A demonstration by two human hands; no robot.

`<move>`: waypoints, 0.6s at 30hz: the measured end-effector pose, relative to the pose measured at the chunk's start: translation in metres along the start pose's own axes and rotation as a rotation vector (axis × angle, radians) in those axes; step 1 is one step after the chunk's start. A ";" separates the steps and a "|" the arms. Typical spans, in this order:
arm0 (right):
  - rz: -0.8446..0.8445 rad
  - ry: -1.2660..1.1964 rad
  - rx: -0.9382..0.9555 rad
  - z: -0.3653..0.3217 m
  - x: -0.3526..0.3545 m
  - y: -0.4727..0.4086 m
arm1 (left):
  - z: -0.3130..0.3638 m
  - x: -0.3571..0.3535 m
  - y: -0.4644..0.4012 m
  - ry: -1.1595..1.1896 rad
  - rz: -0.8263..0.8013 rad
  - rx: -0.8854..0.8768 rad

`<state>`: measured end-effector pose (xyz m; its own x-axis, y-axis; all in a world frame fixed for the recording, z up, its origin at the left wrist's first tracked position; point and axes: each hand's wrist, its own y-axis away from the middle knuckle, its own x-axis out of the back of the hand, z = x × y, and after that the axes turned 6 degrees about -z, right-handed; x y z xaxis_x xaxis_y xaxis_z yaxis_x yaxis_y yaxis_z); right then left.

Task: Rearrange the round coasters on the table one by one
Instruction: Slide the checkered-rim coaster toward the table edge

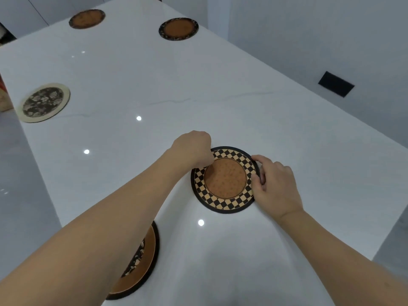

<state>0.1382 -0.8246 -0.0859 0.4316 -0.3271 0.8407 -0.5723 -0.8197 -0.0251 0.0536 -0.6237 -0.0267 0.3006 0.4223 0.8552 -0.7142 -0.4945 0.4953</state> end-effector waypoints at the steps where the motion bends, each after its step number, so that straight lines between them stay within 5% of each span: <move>1: -0.011 -0.022 -0.002 0.002 0.001 0.000 | 0.002 -0.008 0.003 0.024 0.049 0.001; 10: -0.025 -0.012 0.021 0.002 0.005 -0.003 | 0.019 -0.074 0.011 0.258 0.604 0.144; 18: -0.065 0.010 0.030 0.003 0.007 -0.004 | 0.021 -0.075 -0.001 0.106 0.670 0.204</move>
<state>0.1457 -0.8249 -0.0815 0.4603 -0.2681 0.8463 -0.5223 -0.8527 0.0139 0.0451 -0.6709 -0.0882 -0.2328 0.0434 0.9716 -0.5882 -0.8019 -0.1051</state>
